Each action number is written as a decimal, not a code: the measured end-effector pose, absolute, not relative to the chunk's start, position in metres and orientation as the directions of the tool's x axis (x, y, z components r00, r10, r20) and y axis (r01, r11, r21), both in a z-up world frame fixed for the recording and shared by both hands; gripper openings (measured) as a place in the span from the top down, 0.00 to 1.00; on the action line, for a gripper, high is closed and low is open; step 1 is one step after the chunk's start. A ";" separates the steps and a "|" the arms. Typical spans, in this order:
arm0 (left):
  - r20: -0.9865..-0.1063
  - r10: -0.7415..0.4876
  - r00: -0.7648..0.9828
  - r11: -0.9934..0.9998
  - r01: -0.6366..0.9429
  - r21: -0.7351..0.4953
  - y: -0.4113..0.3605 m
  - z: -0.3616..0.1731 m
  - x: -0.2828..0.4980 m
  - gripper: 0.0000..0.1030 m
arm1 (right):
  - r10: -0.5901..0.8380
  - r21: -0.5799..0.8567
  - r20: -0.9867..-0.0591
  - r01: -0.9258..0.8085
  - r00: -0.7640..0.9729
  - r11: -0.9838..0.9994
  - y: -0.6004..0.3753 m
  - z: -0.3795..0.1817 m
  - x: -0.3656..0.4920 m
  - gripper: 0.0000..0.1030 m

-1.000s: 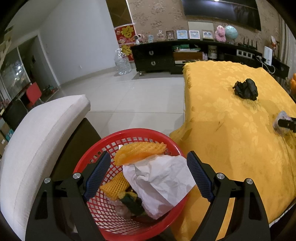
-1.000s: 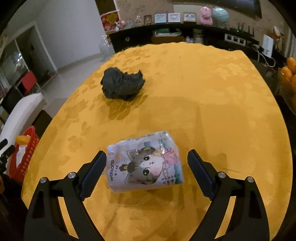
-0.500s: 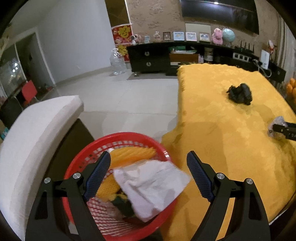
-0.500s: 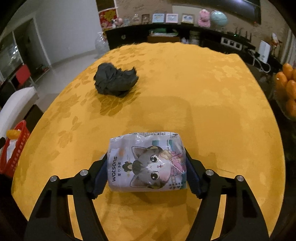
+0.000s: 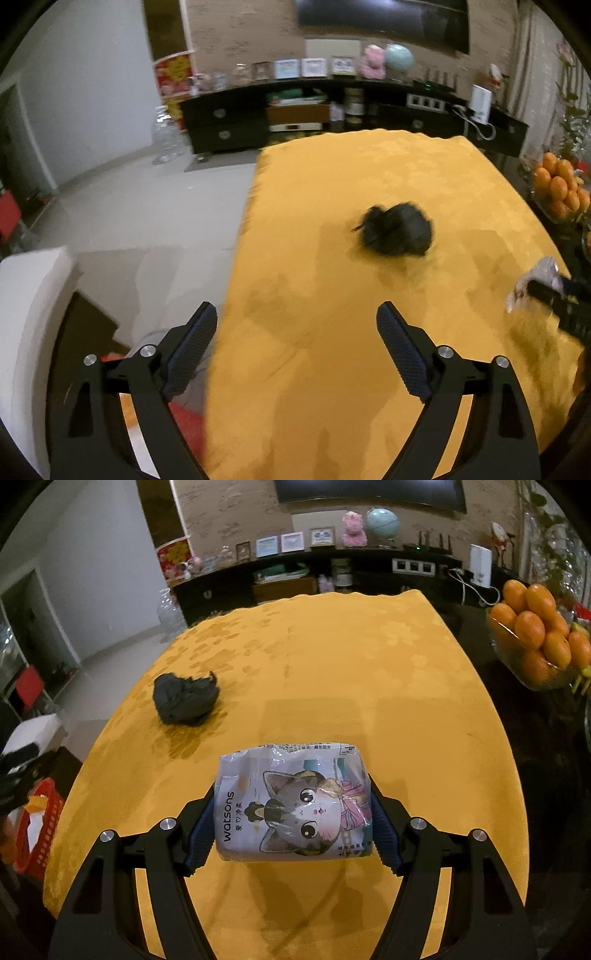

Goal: Collect trash
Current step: 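Hold the wipes pack in the right tool while the left tool grasps the black cloth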

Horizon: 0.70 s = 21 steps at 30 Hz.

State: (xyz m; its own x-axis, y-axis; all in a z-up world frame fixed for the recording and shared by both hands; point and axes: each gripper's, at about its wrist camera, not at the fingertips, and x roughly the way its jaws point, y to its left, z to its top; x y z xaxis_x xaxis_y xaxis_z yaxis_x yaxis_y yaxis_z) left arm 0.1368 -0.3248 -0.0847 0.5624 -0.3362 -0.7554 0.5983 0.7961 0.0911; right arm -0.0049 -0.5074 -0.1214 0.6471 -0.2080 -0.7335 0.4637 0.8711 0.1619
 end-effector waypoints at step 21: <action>-0.850 -0.293 0.438 0.738 0.669 0.090 -0.478 -0.134 0.190 0.18 | -0.192 0.226 -0.720 0.487 0.667 0.844 -0.539 -0.123 -0.010 0.34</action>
